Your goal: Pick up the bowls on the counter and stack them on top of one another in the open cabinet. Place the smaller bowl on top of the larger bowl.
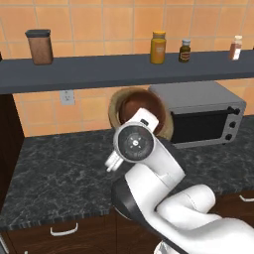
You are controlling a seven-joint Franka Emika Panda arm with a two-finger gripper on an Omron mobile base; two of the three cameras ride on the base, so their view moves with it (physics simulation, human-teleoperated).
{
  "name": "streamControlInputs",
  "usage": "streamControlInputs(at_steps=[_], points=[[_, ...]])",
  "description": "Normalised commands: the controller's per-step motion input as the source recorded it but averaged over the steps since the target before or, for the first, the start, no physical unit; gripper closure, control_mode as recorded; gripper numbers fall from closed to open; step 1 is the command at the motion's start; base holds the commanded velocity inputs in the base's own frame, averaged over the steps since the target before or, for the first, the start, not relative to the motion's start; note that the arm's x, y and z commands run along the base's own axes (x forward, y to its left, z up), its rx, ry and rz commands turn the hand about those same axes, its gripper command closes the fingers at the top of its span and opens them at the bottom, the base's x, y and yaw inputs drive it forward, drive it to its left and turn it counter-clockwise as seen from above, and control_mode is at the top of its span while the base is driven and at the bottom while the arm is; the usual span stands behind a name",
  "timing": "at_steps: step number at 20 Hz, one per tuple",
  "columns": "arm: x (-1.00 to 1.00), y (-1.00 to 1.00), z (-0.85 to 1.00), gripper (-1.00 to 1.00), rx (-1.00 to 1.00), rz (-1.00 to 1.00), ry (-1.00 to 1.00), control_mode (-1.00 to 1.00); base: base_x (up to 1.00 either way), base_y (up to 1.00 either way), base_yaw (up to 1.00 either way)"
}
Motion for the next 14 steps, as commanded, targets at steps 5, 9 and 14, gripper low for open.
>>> streamControlInputs(at_steps=[5,9,14], points=[[-0.39,-0.02,1.00,1.00,0.00,0.08,-0.02,-1.00,0.00,0.00,0.00],[-1.00,0.00,0.42,1.00,-0.02,0.07,-0.30,-1.00,0.00,0.00,0.00],[-0.05,0.00,0.96,1.00,0.00,0.00,-0.41,-1.00,0.00,0.00,0.00]])
